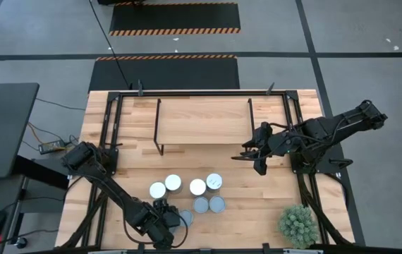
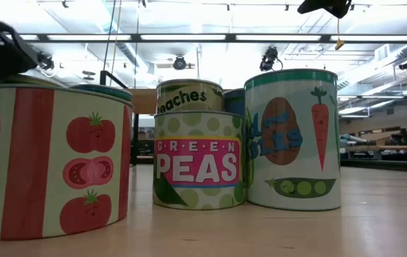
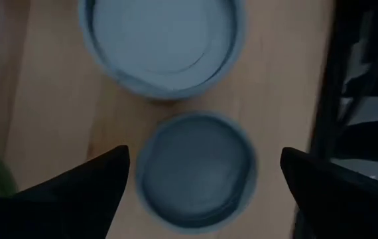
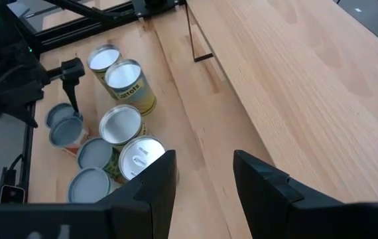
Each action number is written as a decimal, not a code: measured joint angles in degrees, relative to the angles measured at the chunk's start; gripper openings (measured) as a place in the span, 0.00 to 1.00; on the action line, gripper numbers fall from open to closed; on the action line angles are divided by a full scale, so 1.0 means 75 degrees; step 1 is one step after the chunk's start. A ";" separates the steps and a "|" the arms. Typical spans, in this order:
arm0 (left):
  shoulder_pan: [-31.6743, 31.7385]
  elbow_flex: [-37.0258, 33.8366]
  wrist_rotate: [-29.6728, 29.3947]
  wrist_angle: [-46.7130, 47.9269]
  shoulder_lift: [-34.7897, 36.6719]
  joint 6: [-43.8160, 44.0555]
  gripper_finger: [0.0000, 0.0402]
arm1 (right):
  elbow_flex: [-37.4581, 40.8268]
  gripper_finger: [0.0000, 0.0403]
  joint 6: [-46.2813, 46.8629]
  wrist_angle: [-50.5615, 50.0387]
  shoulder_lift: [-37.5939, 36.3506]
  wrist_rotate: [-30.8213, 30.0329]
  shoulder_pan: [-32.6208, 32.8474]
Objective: Pick and place cans onto a shelf
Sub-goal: Put the canned tuna on the shelf
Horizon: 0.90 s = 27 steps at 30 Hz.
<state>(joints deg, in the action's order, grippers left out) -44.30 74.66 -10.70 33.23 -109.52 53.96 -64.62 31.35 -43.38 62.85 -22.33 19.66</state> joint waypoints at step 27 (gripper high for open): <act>0.0013 -0.0007 0.0069 0.0031 -0.0368 -0.0933 0.98 | 0.0000 0.39 -0.0067 -0.0029 -0.0001 -0.0021 -0.0057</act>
<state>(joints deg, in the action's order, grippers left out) -44.20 74.61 -10.18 33.46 -112.29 46.96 -64.62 30.85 -43.59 62.85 -22.48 19.23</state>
